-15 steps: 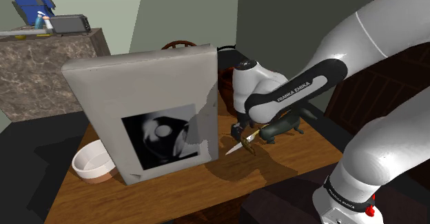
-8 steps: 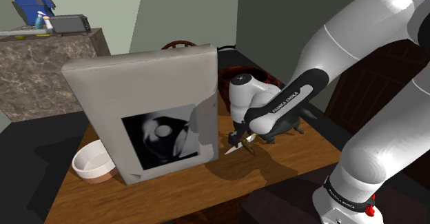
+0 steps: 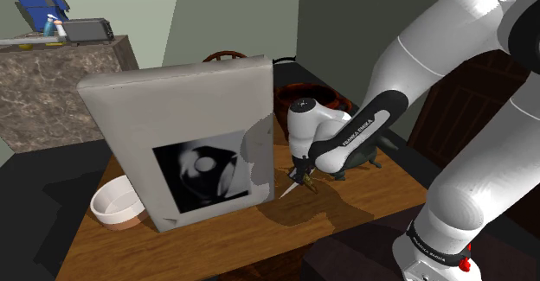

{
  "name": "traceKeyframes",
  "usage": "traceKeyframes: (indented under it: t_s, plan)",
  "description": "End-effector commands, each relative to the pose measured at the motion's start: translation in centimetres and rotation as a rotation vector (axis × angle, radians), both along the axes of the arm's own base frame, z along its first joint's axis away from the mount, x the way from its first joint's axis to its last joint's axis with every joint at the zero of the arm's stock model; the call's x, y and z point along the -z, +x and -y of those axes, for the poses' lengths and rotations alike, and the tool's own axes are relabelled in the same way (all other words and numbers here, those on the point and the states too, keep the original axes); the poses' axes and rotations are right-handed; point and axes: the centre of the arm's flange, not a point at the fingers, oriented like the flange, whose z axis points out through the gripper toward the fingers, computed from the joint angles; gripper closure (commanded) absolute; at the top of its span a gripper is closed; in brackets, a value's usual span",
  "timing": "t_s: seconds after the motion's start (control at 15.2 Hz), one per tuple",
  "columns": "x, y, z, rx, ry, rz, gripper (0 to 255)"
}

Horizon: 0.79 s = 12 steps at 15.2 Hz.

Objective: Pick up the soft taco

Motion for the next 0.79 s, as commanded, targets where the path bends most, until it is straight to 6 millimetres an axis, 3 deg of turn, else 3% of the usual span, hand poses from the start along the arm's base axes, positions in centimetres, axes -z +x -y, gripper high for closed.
traceKeyframes:
  t_s: [0.0,0.33,0.73]
  plan:
    - [0.4,-0.3,0.1,0.002,-0.001,-0.012,255]
    - [0.4,-0.1,0.2,0.002,-0.001,-0.012,255]
    - [-2.8,-0.1,0.2,0.002,-0.001,-0.012,255]
